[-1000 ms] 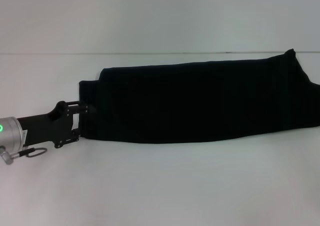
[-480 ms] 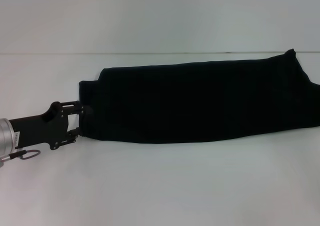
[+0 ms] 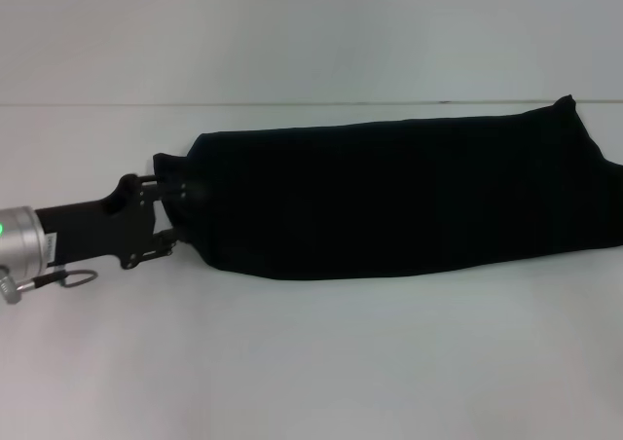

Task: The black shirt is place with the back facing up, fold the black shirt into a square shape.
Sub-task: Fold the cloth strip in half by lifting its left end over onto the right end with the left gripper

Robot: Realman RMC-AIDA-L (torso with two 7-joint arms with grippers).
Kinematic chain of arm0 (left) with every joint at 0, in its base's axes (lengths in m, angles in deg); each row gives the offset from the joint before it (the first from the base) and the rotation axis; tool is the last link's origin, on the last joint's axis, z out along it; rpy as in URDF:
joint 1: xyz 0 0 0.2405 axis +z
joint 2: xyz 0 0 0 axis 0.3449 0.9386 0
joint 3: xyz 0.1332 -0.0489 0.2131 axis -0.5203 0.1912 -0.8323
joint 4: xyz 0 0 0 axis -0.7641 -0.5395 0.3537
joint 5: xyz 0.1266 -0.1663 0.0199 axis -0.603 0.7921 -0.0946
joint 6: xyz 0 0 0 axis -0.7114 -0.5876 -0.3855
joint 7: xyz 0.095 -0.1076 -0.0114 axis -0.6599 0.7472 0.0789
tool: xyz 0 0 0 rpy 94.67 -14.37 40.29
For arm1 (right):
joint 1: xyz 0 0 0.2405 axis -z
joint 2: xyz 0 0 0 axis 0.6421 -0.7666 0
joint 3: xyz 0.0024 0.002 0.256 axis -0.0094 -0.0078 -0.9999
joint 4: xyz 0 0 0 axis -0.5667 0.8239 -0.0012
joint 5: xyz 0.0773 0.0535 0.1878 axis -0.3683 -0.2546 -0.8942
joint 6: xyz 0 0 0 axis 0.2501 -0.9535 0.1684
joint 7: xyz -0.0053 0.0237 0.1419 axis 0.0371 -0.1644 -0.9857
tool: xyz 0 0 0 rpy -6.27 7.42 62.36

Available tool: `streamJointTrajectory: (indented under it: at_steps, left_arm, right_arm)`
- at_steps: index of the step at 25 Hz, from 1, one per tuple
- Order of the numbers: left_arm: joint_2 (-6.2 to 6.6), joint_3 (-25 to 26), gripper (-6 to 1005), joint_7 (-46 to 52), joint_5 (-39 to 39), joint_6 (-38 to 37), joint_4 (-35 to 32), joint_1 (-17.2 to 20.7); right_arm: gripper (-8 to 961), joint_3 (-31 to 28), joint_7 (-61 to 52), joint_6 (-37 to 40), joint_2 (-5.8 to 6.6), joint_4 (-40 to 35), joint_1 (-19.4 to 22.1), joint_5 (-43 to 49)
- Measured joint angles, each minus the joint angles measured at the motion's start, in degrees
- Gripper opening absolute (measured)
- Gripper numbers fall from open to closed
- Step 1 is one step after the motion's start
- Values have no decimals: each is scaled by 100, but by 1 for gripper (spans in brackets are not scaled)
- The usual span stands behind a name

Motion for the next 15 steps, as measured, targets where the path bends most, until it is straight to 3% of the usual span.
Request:
streamJointTrajectory:
  at_steps: [10, 15]
  left_arm:
    - [-161, -116, 600, -92, 182, -95, 11, -456]
    - [-192, -178, 601, -139, 138, 211, 221, -609]
  right_arm:
    - [683, 15, 0, 1, -7, 0, 3, 0]
    - [684, 22, 0, -25, -9, 0, 3, 0]
